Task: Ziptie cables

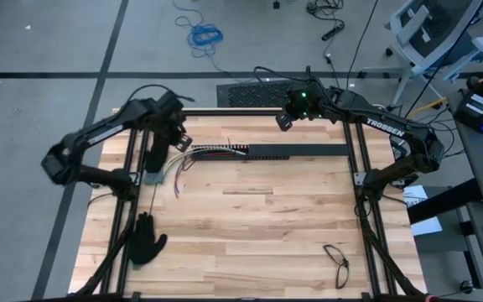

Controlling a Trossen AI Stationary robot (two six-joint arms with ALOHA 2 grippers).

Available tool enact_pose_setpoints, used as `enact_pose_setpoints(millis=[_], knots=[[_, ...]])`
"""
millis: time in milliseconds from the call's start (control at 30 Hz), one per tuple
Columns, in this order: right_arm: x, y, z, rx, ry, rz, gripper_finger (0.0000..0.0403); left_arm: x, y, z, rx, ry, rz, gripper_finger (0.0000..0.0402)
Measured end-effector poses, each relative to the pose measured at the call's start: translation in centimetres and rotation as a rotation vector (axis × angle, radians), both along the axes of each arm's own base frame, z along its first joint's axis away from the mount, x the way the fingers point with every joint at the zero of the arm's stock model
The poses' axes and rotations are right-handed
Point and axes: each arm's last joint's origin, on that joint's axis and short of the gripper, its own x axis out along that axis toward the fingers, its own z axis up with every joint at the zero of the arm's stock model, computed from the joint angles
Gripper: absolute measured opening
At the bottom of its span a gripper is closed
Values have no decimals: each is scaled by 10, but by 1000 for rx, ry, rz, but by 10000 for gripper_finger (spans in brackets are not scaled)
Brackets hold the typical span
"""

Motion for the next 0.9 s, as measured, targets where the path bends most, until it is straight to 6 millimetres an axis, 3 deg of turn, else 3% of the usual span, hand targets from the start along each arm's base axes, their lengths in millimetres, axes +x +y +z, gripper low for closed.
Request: enact_pose_setpoints(millis=[133,267,433,667,767,900], knots=[[0,0,0,-3,-1,-3,18,10,-14,23,26,-286,-30,0],[0,0,0,-8,6,8,18,16,-29,5,-6,-192,-30,0],[0,0,0,-9,7,9,18,49,-52,-2,47,-361,-85,0],[-1,1,-1,-1,25,12,18,49,-94,-25,204,-76,67,0],[-1,1,-1,-3,27,16,18,56,-117,-25,319,-98,83,0],[-1,1,-1,-3,27,16,18,69,-139,-48,336,-60,69,0]])
